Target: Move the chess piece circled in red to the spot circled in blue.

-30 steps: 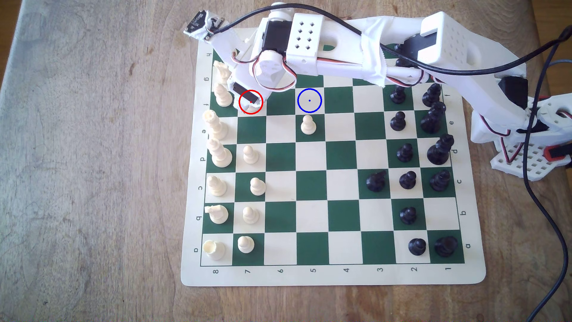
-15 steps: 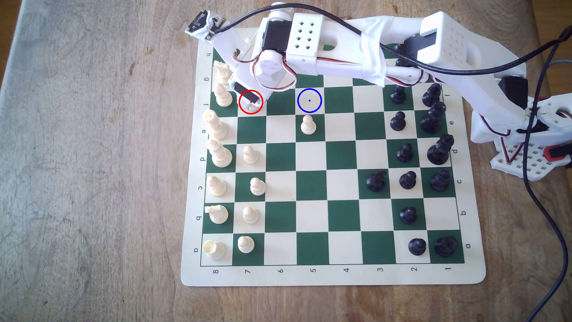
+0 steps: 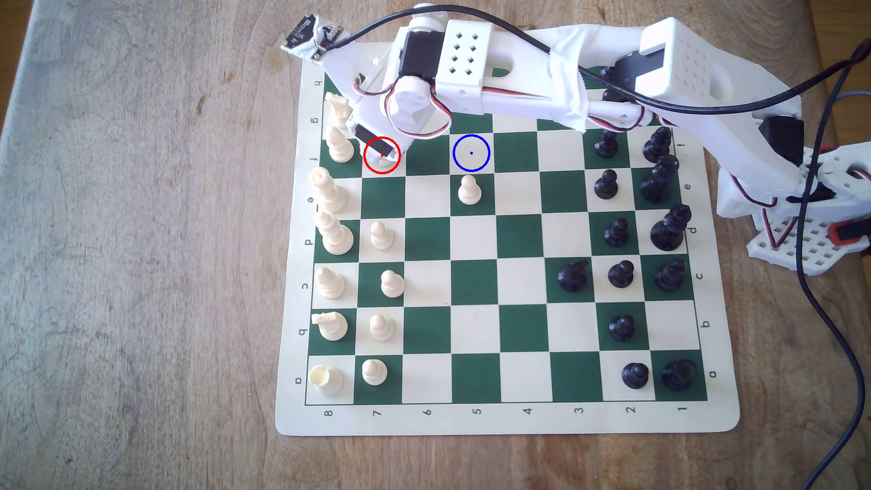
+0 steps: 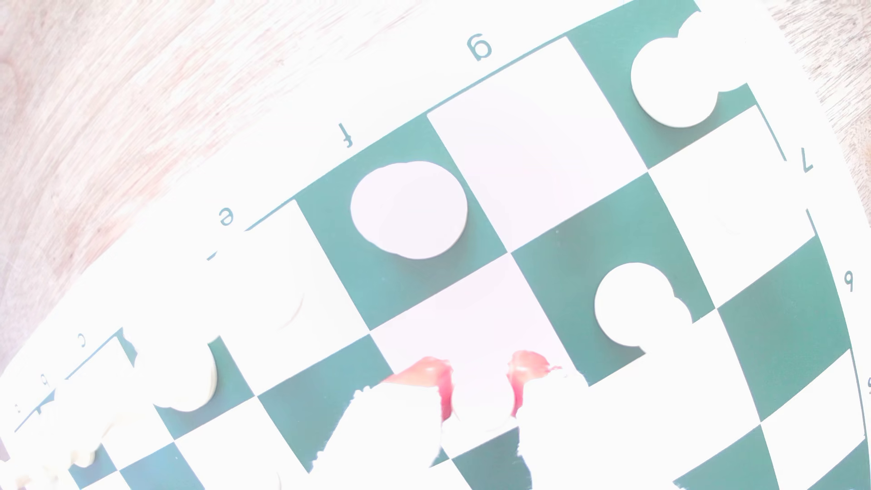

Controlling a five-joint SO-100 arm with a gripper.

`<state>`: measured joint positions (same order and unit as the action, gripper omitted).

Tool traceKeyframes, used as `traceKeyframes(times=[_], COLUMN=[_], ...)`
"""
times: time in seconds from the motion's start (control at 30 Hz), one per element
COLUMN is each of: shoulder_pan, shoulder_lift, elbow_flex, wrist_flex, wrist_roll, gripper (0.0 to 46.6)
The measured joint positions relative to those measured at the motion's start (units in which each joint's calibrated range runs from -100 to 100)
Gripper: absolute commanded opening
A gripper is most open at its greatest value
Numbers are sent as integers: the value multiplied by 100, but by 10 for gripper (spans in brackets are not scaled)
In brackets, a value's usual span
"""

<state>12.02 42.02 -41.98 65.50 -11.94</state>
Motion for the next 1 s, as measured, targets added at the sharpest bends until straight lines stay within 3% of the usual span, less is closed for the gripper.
traceKeyframes(times=[0.13,0.33,0.67,1.0], shoulder_pan=[0,-140,-339,52], shoulder_lift=[-184,-1768,-3201,-3963], elbow_flex=[235,2006,3579,5070], wrist_flex=[-255,-661,-661,-845], wrist_roll=[20,20,63,259], gripper=[3,3,2,2])
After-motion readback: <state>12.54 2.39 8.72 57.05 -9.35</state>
